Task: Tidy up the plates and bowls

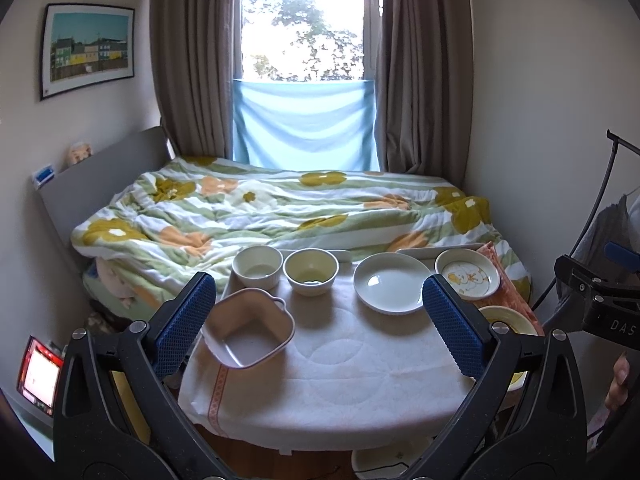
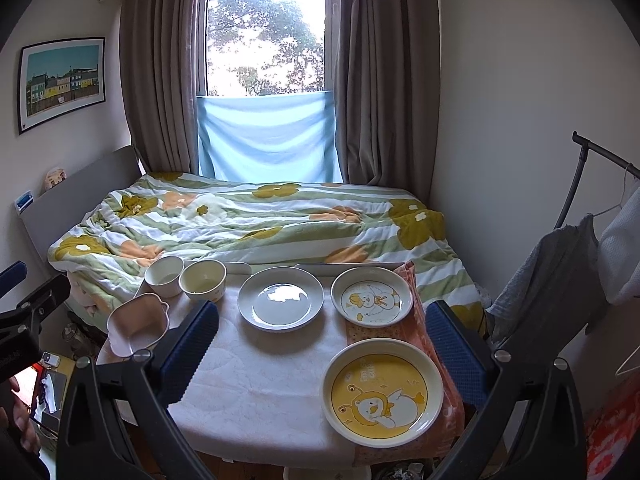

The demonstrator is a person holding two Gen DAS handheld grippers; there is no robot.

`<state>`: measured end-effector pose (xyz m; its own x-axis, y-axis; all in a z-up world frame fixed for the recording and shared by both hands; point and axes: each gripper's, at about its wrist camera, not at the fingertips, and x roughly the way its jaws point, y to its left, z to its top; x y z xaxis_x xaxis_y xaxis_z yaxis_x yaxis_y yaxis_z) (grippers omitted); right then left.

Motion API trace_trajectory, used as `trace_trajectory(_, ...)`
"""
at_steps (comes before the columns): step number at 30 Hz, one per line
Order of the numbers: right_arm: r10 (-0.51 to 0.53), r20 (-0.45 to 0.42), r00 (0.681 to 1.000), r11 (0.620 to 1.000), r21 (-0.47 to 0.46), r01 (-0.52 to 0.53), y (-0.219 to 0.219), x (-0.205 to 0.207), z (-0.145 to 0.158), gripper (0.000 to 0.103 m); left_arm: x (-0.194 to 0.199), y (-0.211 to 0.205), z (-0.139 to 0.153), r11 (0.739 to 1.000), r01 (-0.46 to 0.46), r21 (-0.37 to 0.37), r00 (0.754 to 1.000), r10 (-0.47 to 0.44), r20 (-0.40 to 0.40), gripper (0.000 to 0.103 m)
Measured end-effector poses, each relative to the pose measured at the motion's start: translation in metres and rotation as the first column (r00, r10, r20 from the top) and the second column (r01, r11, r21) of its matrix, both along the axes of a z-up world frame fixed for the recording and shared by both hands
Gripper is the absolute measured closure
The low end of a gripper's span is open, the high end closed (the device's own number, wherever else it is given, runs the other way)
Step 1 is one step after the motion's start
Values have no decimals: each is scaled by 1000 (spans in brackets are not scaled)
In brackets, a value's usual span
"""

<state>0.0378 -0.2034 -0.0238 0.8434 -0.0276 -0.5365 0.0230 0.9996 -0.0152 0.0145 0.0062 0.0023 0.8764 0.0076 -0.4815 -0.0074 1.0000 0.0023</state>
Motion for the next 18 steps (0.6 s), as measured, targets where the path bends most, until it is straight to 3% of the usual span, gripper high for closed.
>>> trace_trajectory(18, -2, -5, 1000, 1000, 4, 2, -1, -1, 2, 0, 1, -3, 0, 1000, 2, -3, 1000, -2, 1, 0)
